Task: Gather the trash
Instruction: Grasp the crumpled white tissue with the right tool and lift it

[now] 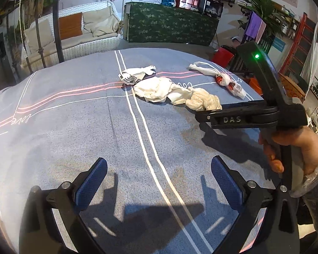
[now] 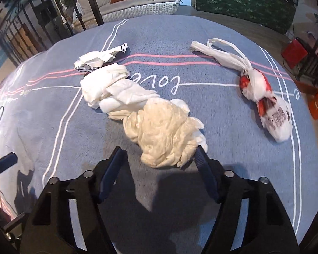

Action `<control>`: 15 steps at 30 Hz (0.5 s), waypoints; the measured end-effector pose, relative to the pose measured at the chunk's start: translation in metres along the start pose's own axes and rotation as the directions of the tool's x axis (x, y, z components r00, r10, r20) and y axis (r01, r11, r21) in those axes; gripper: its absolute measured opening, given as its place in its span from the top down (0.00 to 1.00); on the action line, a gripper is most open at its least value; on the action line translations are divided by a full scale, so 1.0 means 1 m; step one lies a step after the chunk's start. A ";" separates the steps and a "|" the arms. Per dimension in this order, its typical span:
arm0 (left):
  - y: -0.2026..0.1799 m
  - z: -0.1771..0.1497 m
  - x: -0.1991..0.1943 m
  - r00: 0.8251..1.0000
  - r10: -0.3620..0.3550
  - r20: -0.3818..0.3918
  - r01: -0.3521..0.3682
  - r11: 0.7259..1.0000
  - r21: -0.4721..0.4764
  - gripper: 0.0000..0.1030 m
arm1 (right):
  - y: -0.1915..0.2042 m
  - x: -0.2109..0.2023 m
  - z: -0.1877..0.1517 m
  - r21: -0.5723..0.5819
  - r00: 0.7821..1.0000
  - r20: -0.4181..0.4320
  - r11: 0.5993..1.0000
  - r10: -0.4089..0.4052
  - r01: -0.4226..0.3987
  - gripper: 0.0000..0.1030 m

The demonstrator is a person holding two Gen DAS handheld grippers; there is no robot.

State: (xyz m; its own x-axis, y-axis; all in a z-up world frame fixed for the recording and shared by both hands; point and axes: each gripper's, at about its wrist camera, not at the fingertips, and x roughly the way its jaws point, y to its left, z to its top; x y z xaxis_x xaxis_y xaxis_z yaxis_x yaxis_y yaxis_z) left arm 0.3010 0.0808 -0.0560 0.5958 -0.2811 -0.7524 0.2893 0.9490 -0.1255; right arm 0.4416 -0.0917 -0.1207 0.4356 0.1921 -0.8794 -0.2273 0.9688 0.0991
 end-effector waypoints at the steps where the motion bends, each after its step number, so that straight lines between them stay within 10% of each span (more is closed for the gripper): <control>1: 0.001 0.002 0.001 1.000 0.002 0.003 -0.002 1.000 -0.002 0.06 | 0.000 0.003 0.001 -0.003 1.000 -0.002 1.000 -0.007 0.007 0.59; 6: -0.002 0.010 0.007 1.000 -0.004 0.009 0.004 1.000 -0.009 0.06 | -0.013 -0.010 -0.004 0.024 1.000 0.027 1.000 -0.010 0.010 0.88; 15: -0.014 0.038 0.032 1.000 -0.005 0.011 0.005 1.000 0.024 0.07 | -0.037 -0.072 -0.039 0.078 0.991 0.134 0.997 -0.008 -0.002 0.92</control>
State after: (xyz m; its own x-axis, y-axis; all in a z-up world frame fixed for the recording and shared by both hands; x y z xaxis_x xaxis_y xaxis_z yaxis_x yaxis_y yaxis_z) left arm 0.3443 0.0527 -0.0536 0.6023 -0.2876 -0.7446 0.3102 0.9439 -0.1137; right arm 0.3846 -0.1476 -0.0795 0.5506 0.2035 -0.8096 -0.1596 0.9776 0.1372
